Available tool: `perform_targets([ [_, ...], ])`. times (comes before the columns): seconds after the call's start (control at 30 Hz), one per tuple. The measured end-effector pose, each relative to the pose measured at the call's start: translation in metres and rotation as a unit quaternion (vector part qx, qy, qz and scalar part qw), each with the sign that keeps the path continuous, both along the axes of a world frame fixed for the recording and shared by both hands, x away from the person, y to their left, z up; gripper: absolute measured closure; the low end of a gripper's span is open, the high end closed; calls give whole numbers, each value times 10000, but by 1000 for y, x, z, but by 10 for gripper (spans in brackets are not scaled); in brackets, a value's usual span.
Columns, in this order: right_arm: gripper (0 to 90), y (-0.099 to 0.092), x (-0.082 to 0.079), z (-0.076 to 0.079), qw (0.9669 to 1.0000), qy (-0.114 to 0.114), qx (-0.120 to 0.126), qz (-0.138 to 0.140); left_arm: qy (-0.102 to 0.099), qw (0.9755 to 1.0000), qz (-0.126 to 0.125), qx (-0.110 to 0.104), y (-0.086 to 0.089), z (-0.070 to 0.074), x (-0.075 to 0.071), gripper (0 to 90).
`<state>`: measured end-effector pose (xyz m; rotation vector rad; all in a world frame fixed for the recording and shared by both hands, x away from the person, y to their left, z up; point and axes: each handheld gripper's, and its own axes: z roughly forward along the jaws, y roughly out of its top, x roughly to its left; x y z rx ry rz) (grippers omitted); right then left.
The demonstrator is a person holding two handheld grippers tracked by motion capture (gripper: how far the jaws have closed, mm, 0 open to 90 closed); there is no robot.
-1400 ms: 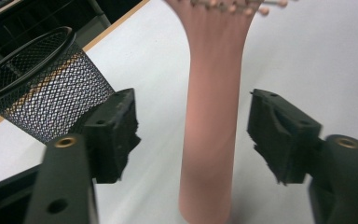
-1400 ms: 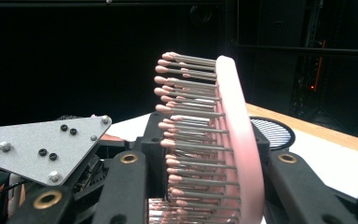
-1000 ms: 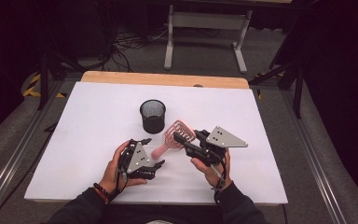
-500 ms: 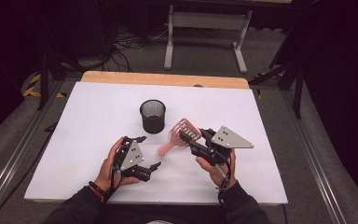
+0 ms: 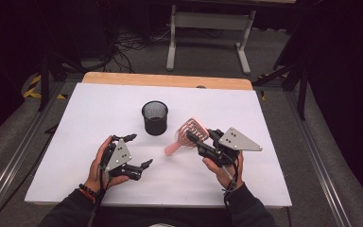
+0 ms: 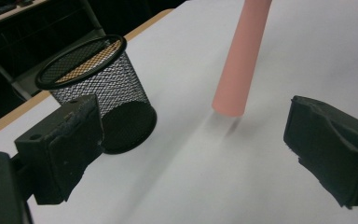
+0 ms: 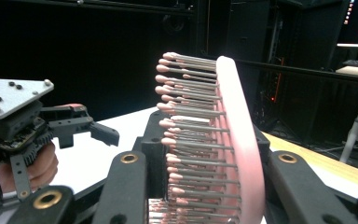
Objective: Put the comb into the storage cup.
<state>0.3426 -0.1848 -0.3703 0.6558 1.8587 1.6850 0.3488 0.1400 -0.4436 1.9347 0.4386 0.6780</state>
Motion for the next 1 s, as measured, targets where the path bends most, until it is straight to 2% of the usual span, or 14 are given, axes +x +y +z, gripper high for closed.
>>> perform_targets([
  [0.1,634,0,0,0,10000,24,2,-19,40,9999,-28,-93,7,-2,-1,60],
  [0.17,634,0,0,0,10000,25,6,-15,7,10000,-29,-71,10,-4,-2,64],
  [0.27,634,0,0,0,10000,2,-37,-39,69,9999,-38,-83,17,-7,-3,69],
  [0.37,634,-2,1,0,10000,1,-12,-39,39,10000,44,-34,23,-8,-5,69],
  [0.6,634,-4,2,1,10000,-21,9,-83,-48,9996,238,-170,42,-9,-10,86],
  [0.77,634,-2,3,0,10000,-17,-17,-80,10,9994,274,-228,50,-10,-11,87],
  [0.87,634,-1,4,0,10000,-5,-41,-88,-30,9995,295,-116,54,-10,-12,76],
  [1.0,634,-2,6,2,9999,-4,10,-130,-3,9994,253,-215,58,-9,-14,61],
])
